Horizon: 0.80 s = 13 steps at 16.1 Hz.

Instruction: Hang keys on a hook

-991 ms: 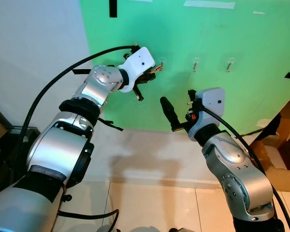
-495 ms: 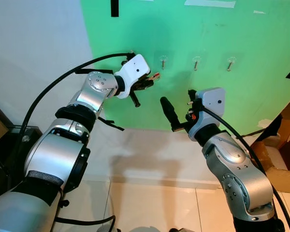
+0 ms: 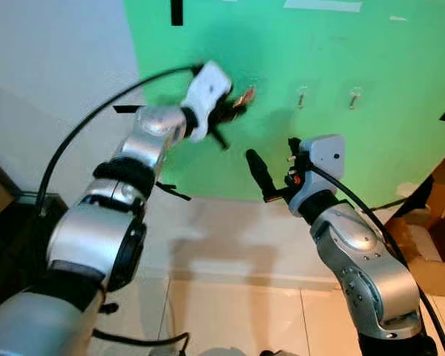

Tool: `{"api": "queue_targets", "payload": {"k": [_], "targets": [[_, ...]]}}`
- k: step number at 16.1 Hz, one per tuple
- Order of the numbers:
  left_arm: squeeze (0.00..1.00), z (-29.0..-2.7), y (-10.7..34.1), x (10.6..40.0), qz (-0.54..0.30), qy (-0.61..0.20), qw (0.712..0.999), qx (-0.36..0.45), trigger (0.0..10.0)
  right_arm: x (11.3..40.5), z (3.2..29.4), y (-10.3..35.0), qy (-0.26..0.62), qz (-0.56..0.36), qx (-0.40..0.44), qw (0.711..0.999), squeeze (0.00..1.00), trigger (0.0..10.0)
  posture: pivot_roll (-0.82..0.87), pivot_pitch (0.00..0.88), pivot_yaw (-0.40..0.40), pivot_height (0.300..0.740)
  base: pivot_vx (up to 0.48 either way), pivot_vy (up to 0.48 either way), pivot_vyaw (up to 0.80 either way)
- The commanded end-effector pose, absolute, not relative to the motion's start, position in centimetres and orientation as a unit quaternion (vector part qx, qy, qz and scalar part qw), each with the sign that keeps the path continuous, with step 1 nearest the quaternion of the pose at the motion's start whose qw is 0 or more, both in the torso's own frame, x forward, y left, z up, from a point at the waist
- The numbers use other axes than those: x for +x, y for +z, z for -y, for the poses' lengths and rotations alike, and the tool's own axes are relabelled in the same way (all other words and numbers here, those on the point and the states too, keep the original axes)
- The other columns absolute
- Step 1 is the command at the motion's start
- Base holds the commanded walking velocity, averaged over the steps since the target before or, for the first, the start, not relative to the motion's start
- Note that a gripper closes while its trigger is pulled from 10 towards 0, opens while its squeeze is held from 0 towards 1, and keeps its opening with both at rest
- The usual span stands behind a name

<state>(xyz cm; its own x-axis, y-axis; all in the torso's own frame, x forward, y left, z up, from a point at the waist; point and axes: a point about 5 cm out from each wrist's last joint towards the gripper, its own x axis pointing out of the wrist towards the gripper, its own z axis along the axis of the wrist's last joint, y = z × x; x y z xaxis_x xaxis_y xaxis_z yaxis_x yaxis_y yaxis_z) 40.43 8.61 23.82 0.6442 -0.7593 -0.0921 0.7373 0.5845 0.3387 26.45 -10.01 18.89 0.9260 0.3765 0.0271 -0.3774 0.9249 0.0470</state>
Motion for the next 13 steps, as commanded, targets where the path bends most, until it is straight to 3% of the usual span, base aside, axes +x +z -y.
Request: {"api": "queue_targets", "payload": {"k": [1, 7, 13], "targets": [[0.00, -8.3, 24.7, 40.7, 0.041, -0.410, 0.895, 0.168, 0.0, 26.7, 10.2, 18.9, 0.185, 0.009, 0.023, 0.982, 0.00, 10.0, -0.09, 0.000, 0.010, 0.740, 0.000, 0.000, 0.00], [0.00, -7.4, 22.6, 40.7, 0.002, -0.386, 0.908, 0.164, 0.0, 26.8, 10.2, 19.0, 0.182, 0.011, 0.022, 0.983, 0.00, 10.0, -0.11, 0.000, 0.028, 0.740, 0.000, 0.000, 0.00], [0.00, -8.7, 20.6, 40.5, -0.054, -0.385, 0.893, 0.227, 0.0, 26.6, 10.1, 18.9, 0.185, 0.010, 0.020, 0.982, 0.00, 10.0, -0.10, 0.000, 0.025, 0.740, 0.000, 0.000, 0.00]]}}
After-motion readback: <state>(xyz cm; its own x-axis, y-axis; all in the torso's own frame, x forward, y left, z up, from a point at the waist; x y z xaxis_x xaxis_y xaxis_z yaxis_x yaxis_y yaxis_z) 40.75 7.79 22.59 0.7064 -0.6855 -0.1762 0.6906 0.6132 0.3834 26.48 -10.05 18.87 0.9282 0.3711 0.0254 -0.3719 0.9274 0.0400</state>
